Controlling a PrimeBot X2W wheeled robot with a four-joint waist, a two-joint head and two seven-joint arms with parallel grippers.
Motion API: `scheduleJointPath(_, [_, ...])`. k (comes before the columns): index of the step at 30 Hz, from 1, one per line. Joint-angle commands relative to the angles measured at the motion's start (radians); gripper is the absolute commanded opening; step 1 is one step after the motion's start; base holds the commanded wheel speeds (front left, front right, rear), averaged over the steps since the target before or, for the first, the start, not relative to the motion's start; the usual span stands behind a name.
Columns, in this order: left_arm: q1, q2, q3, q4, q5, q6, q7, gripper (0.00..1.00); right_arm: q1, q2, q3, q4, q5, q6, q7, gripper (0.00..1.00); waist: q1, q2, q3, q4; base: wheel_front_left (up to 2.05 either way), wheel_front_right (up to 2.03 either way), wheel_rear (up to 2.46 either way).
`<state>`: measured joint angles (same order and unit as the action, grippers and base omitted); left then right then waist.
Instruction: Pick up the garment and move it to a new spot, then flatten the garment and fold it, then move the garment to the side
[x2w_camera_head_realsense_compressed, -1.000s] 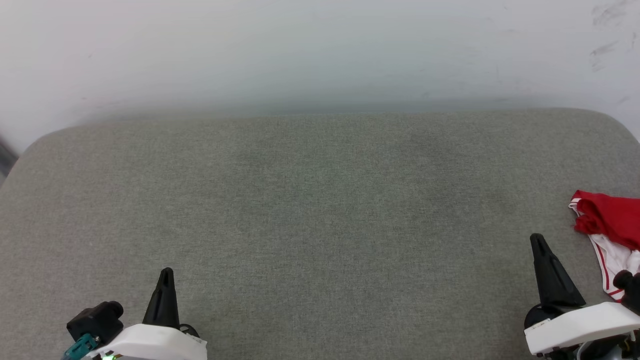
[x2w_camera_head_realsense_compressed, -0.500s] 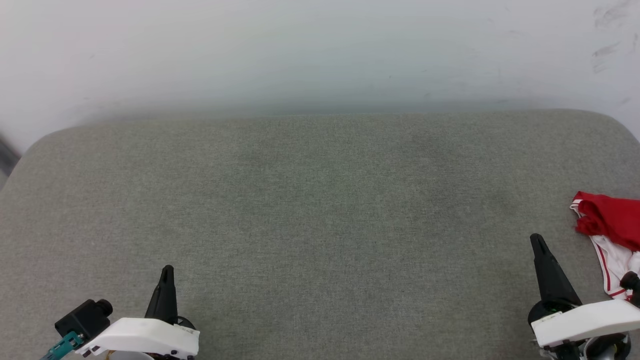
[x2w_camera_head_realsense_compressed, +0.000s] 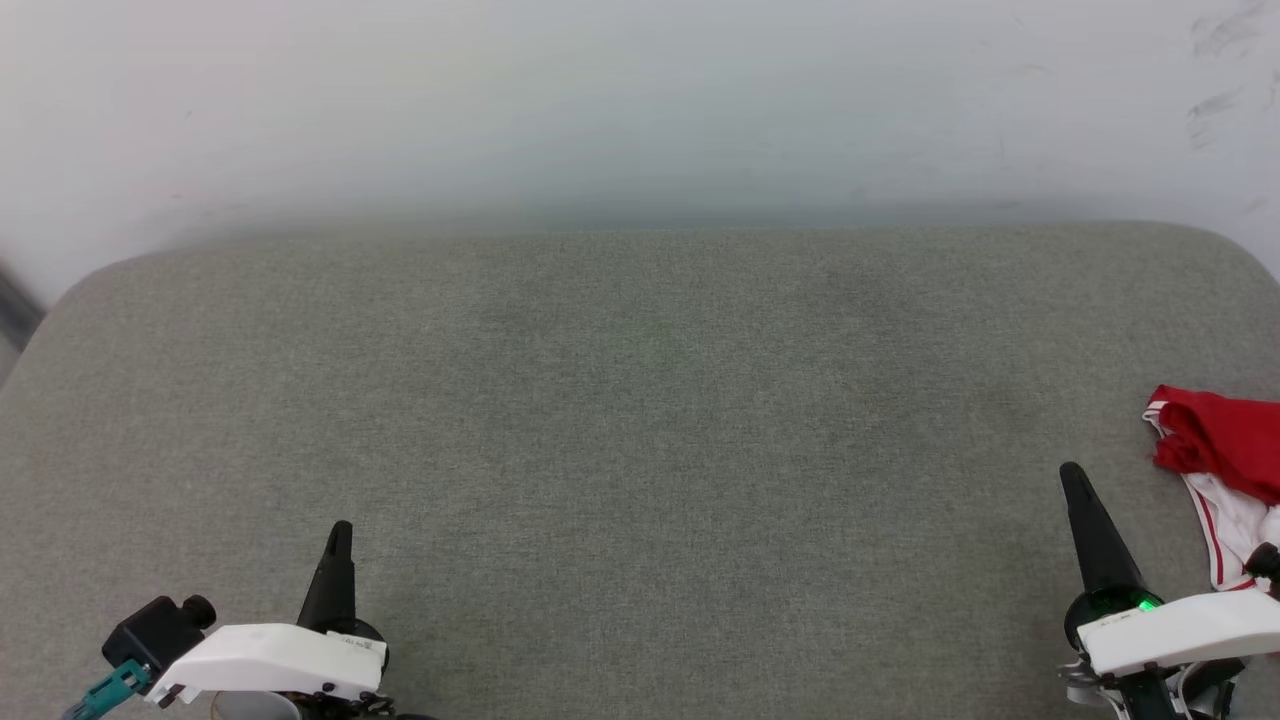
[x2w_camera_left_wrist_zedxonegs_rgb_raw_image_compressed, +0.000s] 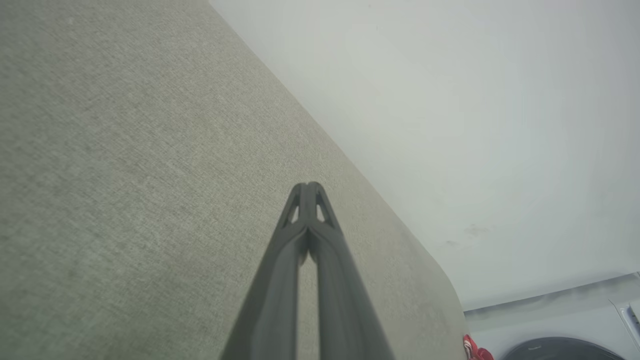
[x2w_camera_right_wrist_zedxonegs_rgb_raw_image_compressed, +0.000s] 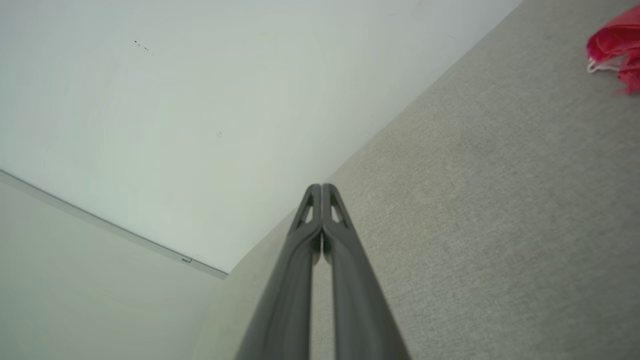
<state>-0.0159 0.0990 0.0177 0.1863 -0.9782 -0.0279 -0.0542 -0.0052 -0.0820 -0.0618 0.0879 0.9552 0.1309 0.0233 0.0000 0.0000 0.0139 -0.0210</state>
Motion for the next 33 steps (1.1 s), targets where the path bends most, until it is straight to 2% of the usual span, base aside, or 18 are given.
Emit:
scheduleJointPath(1, [-0.026,0.001,0.010,-0.006,-0.031,-0.010,0.008,0.00,-0.031,0.001,-0.004,-0.002,0.034,0.000,0.003,0.00,0.0000,0.0000,0.000,0.000,0.00,0.00,0.00])
scheduleJointPath(33, [-0.064,-0.026,0.057,0.028,-0.343,-0.060,0.093,0.00,-0.071,0.011,-0.021,0.081,0.364,0.000,0.043,0.00,0.0000,0.0000,-0.005,0.009,0.00,0.00,0.00])
